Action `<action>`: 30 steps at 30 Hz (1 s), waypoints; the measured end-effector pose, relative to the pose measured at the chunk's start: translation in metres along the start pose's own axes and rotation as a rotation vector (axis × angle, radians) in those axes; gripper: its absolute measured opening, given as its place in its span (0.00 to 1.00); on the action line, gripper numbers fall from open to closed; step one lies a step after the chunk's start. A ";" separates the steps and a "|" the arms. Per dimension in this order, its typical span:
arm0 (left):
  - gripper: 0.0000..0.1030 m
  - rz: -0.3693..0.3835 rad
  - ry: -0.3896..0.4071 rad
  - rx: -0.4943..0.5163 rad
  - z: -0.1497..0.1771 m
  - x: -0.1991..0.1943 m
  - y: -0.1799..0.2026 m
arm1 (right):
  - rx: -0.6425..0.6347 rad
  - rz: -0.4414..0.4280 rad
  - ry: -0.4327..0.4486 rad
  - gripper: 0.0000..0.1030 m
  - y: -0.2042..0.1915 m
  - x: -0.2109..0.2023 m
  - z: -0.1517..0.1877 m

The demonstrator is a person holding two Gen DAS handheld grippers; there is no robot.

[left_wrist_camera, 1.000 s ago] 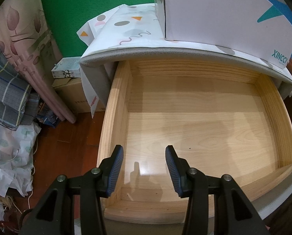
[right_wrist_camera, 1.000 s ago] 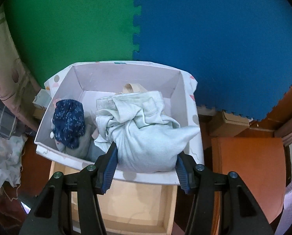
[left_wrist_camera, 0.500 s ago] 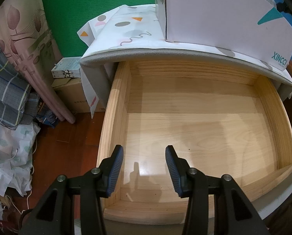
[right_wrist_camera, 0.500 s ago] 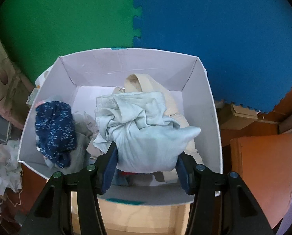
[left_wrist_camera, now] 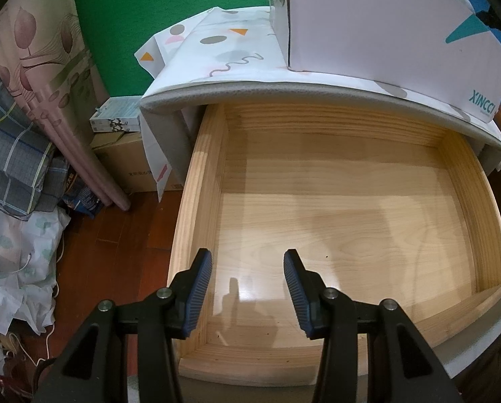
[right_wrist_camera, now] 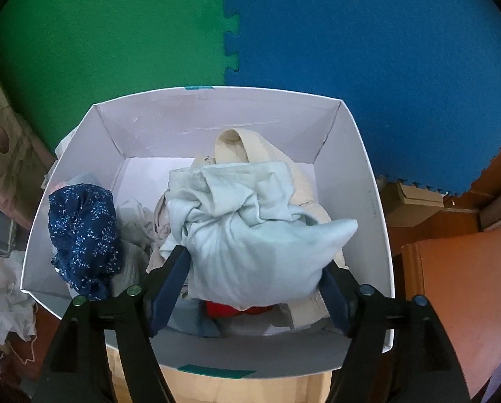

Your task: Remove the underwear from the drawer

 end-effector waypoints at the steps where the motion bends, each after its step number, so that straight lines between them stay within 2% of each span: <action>1: 0.44 0.001 -0.001 -0.003 0.000 0.000 0.000 | 0.002 -0.006 0.003 0.76 -0.001 -0.001 0.000; 7: 0.44 0.000 -0.008 -0.021 0.001 0.000 -0.003 | 0.007 -0.010 0.027 0.86 -0.006 -0.008 -0.003; 12: 0.44 -0.001 -0.008 -0.018 0.002 0.000 -0.003 | 0.012 -0.021 0.048 0.87 -0.010 -0.019 -0.009; 17: 0.44 -0.002 -0.007 -0.017 0.002 0.000 -0.003 | -0.022 -0.024 0.108 0.94 -0.015 -0.043 -0.013; 22: 0.44 -0.006 -0.007 -0.018 0.001 0.001 -0.004 | -0.030 -0.080 0.185 0.98 -0.021 -0.077 -0.012; 27: 0.44 -0.010 -0.005 -0.025 0.001 0.000 -0.006 | -0.045 -0.102 0.242 1.00 -0.023 -0.109 0.004; 30: 0.44 -0.016 -0.004 -0.028 0.001 -0.001 -0.007 | -0.075 -0.100 0.241 1.00 -0.025 -0.121 0.024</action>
Point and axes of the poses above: each gripper's, at about its wrist camera, not at the fingertips, and x roughly the way its jaws point, y to its right, z to its underside, the point moved 7 cm from there along x, roughly the way its jaws point, and after that the axes turned 13 degrees about y, right-handed, at the moved point
